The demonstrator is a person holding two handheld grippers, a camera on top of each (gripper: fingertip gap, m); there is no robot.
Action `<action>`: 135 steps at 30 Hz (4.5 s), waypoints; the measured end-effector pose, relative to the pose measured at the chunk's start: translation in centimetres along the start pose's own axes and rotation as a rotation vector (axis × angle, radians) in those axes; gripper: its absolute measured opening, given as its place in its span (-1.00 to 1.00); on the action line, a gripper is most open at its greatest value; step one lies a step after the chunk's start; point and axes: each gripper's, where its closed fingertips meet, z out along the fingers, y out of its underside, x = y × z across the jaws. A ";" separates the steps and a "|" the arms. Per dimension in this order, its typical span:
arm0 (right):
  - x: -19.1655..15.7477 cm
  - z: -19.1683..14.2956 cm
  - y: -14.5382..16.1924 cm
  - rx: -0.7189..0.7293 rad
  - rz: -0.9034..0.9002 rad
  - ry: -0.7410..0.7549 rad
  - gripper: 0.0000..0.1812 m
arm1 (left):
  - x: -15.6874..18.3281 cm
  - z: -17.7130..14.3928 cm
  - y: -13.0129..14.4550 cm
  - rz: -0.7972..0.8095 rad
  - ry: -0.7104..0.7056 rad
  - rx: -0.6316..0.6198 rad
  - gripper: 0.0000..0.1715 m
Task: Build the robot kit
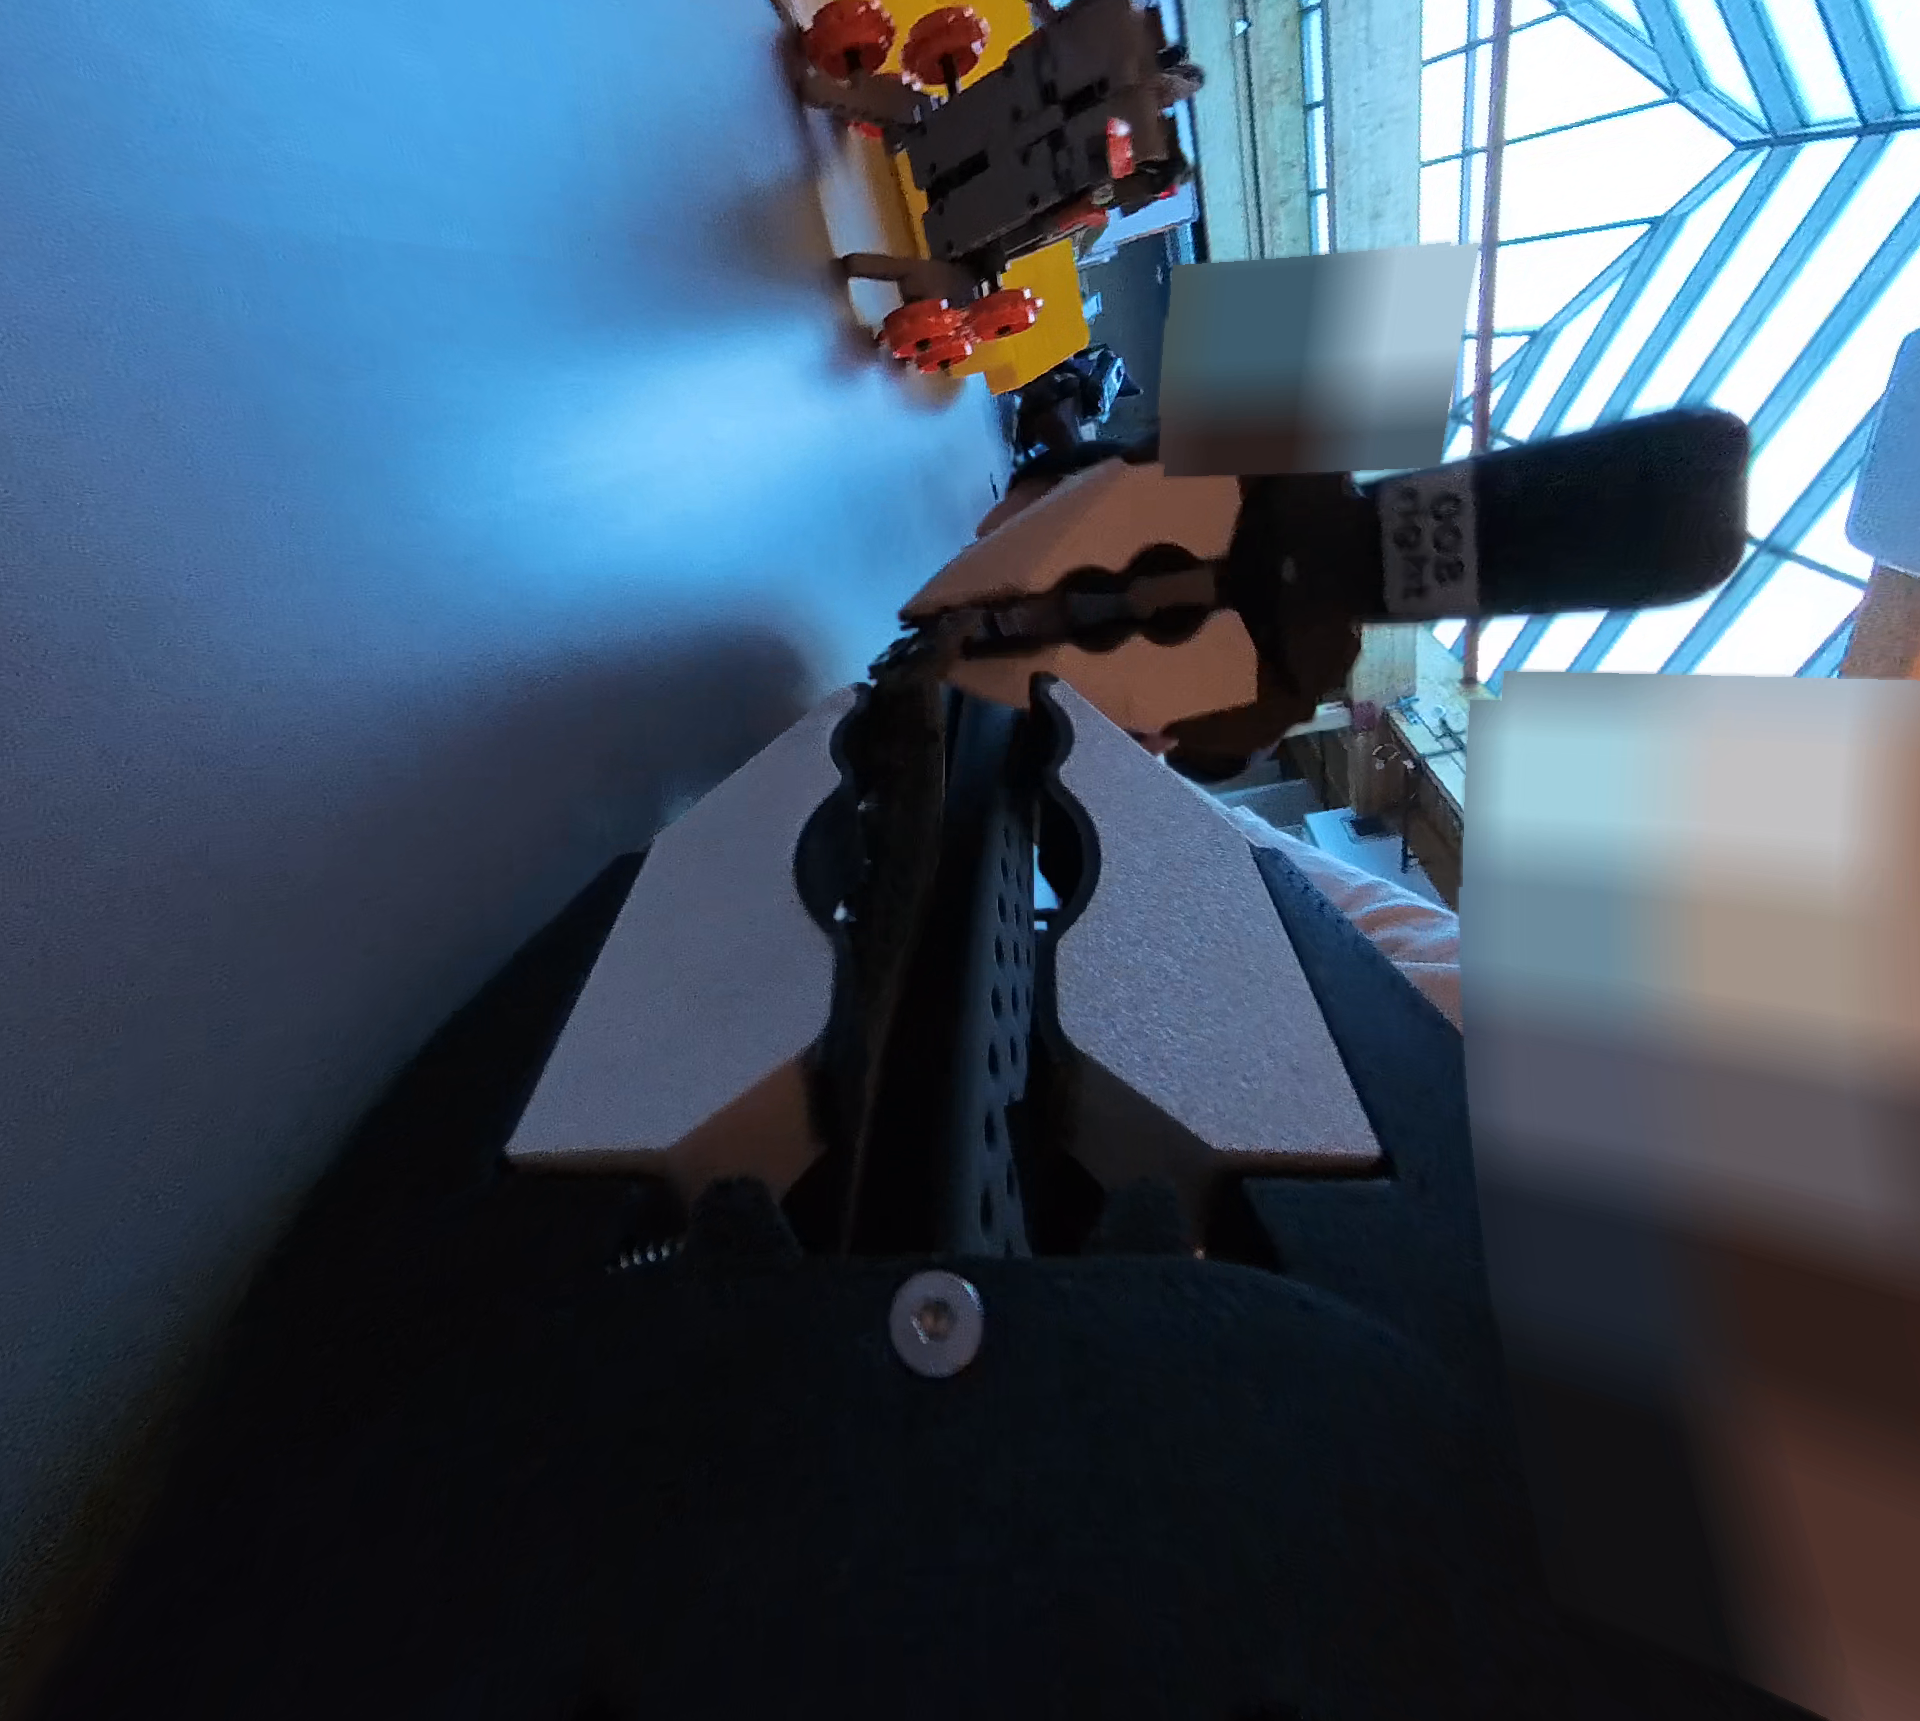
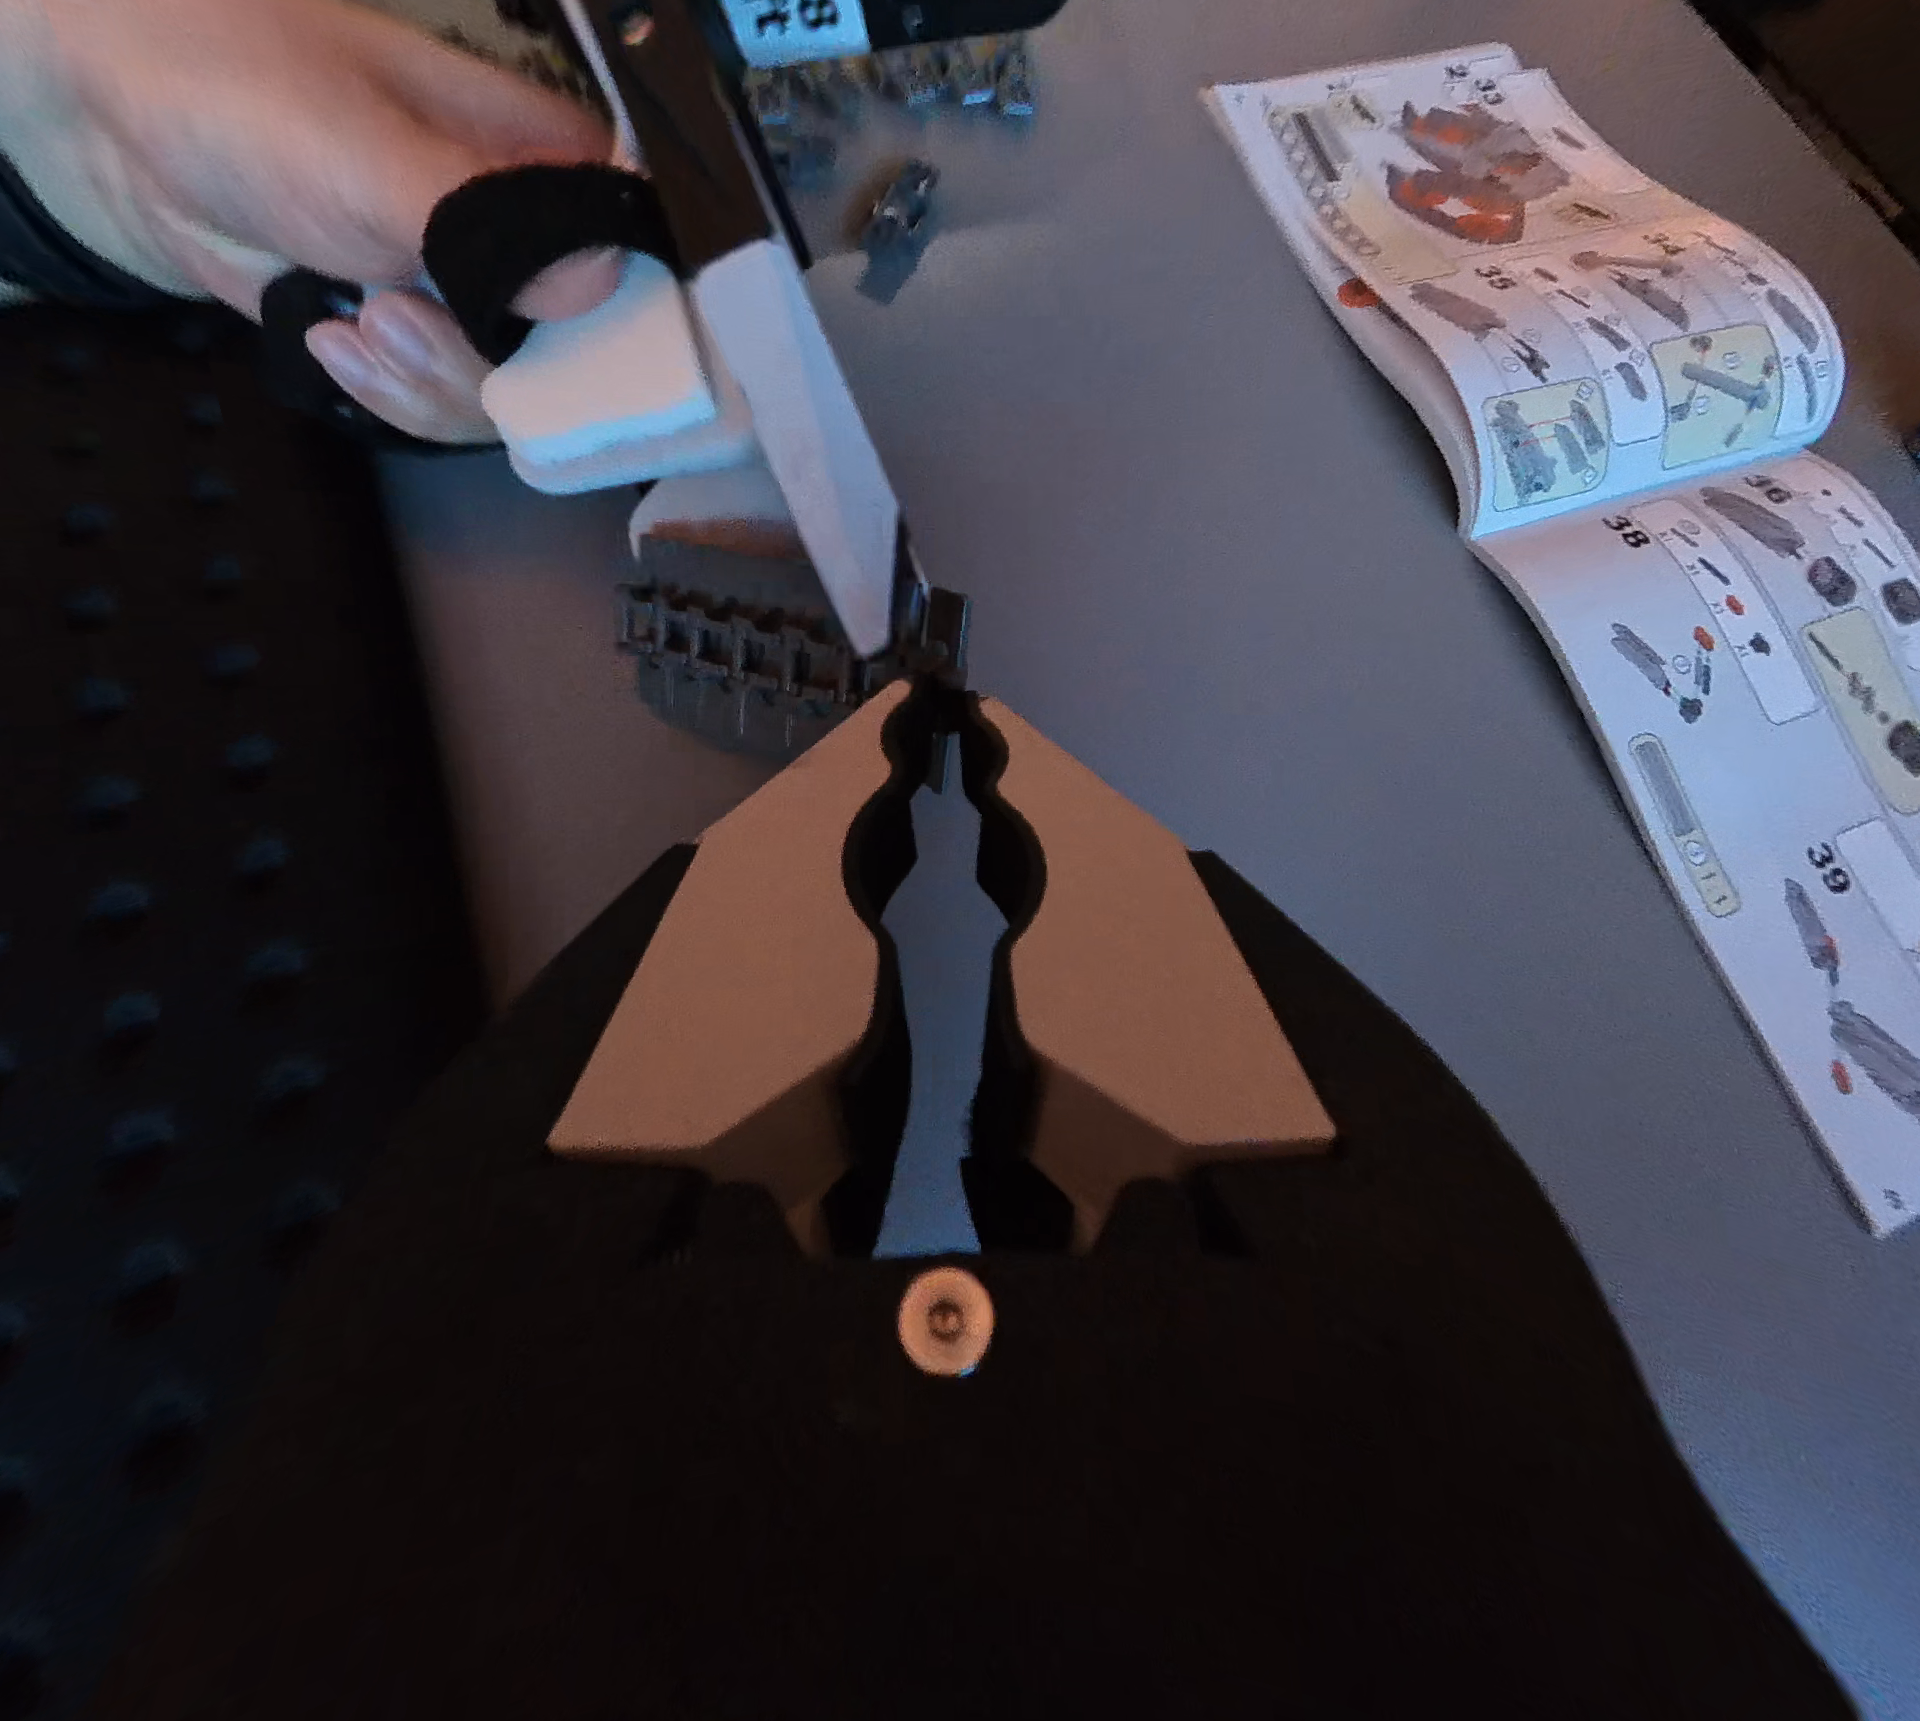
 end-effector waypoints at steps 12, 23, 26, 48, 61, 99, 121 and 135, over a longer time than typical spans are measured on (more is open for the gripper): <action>-0.5 -2.5 -1.7 0.215 0.519 -0.457 -0.98 | 2.2 -0.3 0.9 0.387 -0.058 -0.057 -0.93; -2.0 -2.5 -2.5 0.284 0.660 -0.690 -0.98 | 3.9 -0.6 0.4 0.350 0.041 -0.019 -0.81; -1.5 -2.3 -3.0 0.325 0.689 -0.666 -0.98 | 3.2 -0.6 0.5 0.392 -0.019 -0.031 -0.92; -2.1 -3.6 -4.8 0.440 0.656 -0.826 -0.94 | 5.8 -2.0 -0.7 0.368 0.112 0.067 -0.94; -2.5 -3.1 -4.3 0.380 0.734 -0.871 -1.00 | 6.2 -2.5 -1.5 0.241 0.218 0.101 -0.71; -1.1 1.6 -5.5 0.335 0.400 -0.578 -0.89 | 13.5 -13.3 -0.9 0.547 -0.143 0.389 -0.94; -15.1 10.2 -6.5 0.173 -1.146 -0.256 -0.81 | 17.9 -22.2 5.0 0.579 -0.281 0.511 -0.93; -14.9 10.7 -6.3 0.158 -0.891 -0.377 -1.00 | 20.3 -23.4 7.0 0.634 -0.399 0.532 -0.93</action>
